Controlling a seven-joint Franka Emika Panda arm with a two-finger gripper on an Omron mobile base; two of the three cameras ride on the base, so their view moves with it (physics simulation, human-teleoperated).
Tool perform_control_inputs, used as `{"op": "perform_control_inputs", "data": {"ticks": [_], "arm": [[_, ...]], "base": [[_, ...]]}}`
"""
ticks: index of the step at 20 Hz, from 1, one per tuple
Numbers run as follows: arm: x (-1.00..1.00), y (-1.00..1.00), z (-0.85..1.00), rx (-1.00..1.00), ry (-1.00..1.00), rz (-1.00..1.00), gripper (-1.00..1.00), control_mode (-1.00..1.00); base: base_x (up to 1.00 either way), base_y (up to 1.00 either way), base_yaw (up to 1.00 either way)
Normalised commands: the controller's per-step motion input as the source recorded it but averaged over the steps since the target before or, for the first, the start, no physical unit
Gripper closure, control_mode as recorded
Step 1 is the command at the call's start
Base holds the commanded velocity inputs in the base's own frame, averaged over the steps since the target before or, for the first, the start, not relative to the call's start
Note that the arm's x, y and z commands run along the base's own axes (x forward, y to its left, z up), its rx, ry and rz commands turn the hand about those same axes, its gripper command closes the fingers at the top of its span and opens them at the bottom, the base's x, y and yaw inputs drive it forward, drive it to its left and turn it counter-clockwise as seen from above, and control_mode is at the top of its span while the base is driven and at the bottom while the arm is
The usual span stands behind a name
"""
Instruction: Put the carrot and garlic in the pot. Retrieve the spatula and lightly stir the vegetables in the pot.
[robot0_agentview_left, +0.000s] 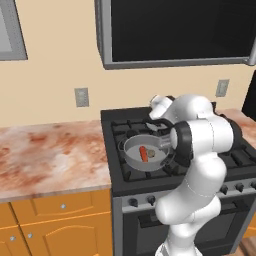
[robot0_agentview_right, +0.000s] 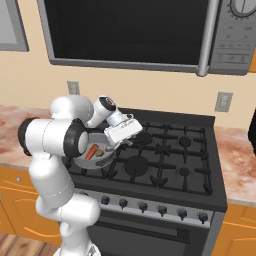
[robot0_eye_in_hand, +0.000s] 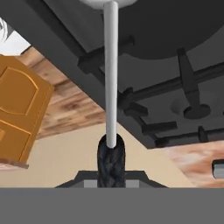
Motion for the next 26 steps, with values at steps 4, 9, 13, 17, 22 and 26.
{"op": "perform_control_inputs", "data": {"ticks": [4,9,13,17,22,26], "arm": [[0.09,0.12,0.00,-0.20,0.27,0.13,1.00,-1.00],[0.00,0.08,-0.04,-0.04,0.03,0.04,1.00,-1.00],[0.00,0.15,-0.13,-0.06,-0.06,0.00,1.00,-1.00],[0.08,0.28,-0.22,-0.07,-0.05,0.00,1.00,-1.00],[0.13,0.35,-0.18,-0.09,0.00,0.00,1.00,-1.00],[-0.03,0.22,0.08,-0.02,0.00,0.00,1.00,-1.00]], "base": [[0.00,0.00,0.00],[0.00,0.00,0.00],[0.00,0.00,0.00],[0.00,0.00,0.00],[0.00,0.00,0.00],[0.00,0.00,0.00]]}}
